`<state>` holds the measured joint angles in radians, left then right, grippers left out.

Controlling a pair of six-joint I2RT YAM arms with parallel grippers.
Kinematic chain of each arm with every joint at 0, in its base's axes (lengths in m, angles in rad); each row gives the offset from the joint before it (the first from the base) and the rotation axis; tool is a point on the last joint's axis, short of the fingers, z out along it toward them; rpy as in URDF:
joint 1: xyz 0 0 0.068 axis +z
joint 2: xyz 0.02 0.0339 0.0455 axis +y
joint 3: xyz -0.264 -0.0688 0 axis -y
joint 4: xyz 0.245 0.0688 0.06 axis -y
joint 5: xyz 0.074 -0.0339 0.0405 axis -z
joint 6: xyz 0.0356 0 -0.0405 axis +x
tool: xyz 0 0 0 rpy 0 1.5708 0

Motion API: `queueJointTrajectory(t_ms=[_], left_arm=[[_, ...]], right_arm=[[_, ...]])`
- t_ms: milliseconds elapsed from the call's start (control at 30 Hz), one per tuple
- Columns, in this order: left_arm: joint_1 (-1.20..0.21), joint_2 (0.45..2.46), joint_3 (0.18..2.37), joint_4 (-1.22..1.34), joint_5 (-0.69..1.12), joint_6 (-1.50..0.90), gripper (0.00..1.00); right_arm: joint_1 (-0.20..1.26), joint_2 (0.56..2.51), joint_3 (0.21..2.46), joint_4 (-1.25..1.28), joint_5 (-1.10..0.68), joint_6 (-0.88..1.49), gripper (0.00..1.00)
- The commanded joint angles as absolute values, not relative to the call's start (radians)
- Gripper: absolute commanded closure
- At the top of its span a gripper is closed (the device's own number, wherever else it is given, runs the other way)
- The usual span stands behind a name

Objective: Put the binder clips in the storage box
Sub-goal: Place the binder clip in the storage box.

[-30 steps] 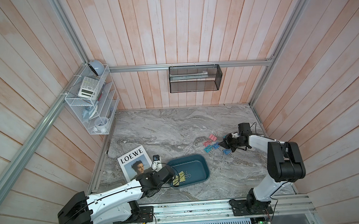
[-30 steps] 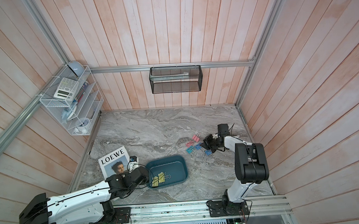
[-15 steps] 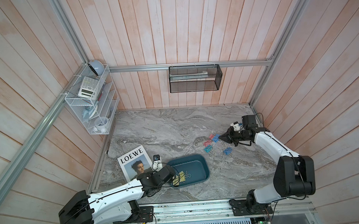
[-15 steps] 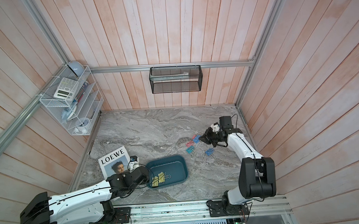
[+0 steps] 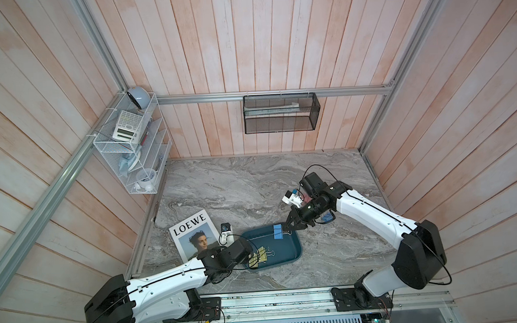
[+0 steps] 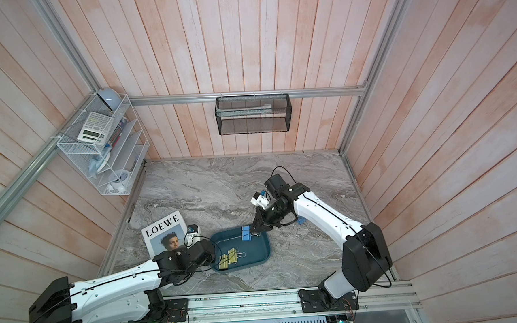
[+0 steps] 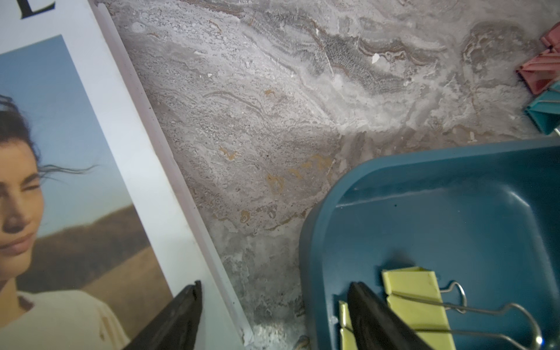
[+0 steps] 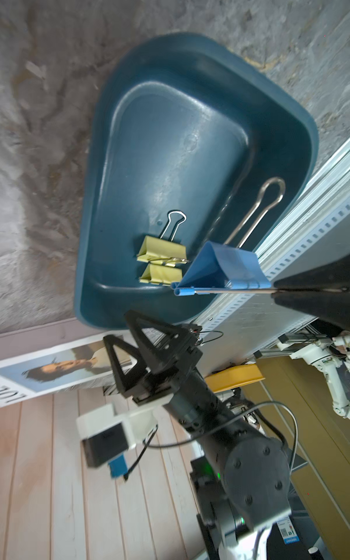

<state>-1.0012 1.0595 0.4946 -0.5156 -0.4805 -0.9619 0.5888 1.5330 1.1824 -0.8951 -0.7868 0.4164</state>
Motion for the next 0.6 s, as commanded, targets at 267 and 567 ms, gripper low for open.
queueJointTrajectory(t_ms=[267,567], left_arm=[[-0.996,1.072,0.503,-0.503,-0.476,-0.960,0.19],[-0.996,1.077,0.499,-0.499,-0.477,-0.956,0.19]], right_arm=[[0.638,1.691,1.152,-0.903,-0.815,0.313,1.00],[0.687,1.790,1.187,-0.840,-0.804,0.371,1.00]])
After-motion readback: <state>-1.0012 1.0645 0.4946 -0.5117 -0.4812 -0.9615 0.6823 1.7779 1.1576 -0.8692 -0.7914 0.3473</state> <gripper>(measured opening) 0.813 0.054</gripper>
